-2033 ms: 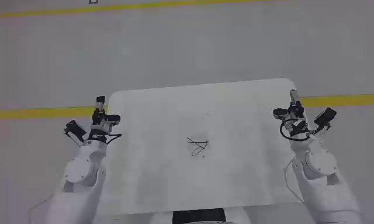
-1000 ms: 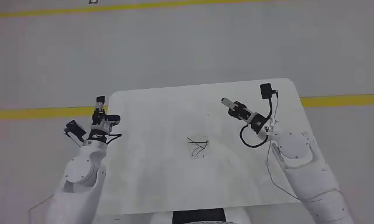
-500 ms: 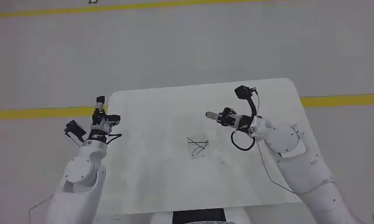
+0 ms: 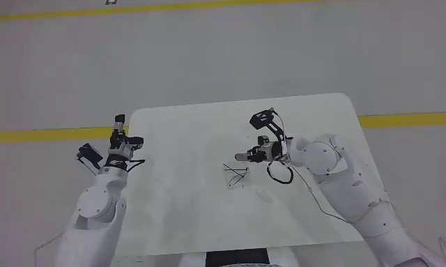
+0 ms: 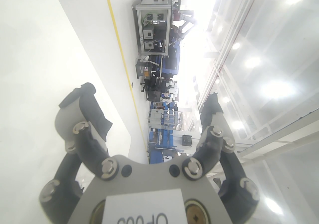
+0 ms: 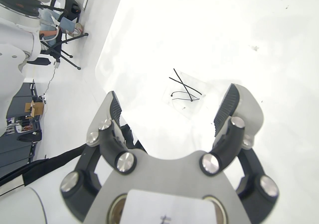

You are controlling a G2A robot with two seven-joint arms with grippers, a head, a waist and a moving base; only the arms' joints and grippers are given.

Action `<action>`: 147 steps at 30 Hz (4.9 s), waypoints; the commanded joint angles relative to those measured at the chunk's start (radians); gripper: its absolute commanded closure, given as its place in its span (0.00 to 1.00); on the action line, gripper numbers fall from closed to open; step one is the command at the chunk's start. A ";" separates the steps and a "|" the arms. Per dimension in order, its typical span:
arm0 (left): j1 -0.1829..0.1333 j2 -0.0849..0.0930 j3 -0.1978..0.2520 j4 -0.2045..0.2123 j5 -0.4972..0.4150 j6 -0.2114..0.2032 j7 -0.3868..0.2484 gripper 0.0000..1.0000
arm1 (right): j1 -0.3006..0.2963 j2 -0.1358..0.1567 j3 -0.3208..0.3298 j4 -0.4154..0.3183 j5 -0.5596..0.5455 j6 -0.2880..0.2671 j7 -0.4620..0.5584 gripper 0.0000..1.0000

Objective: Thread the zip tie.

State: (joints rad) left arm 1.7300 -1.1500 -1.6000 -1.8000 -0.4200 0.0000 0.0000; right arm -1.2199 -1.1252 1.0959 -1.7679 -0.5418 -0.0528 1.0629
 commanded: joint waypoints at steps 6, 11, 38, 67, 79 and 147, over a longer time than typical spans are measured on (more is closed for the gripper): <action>0.000 0.000 0.000 0.000 0.000 0.000 0.000 0.00 | 0.058 -0.009 -0.138 -0.034 -0.192 -0.003 0.124 0.00; 0.000 0.000 0.000 0.000 0.000 0.000 0.000 0.00 | 0.155 -0.032 -0.281 0.004 -0.244 -0.056 0.267 0.00; 0.000 0.000 0.000 0.000 0.000 0.000 0.000 0.00 | 0.301 -0.096 -0.430 0.174 -0.064 0.008 0.327 0.00; 0.000 0.000 0.000 0.000 0.000 0.000 0.000 0.00 | 0.399 -0.159 -0.578 0.383 -0.205 -0.164 0.164 0.00; 0.000 0.000 0.000 0.000 0.000 0.000 0.000 0.00 | 0.396 -0.155 -0.570 0.364 -0.229 -0.176 0.149 0.00; 0.000 0.000 0.000 0.000 0.000 0.000 0.000 0.00 | 0.353 -0.225 -0.619 0.461 -0.545 -0.141 0.116 0.90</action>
State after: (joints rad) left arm 1.7300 -1.1500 -1.6000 -1.8000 -0.4200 0.0000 0.0000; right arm -0.8662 -1.3487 0.4748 -1.3086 -1.0861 -0.1936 1.1791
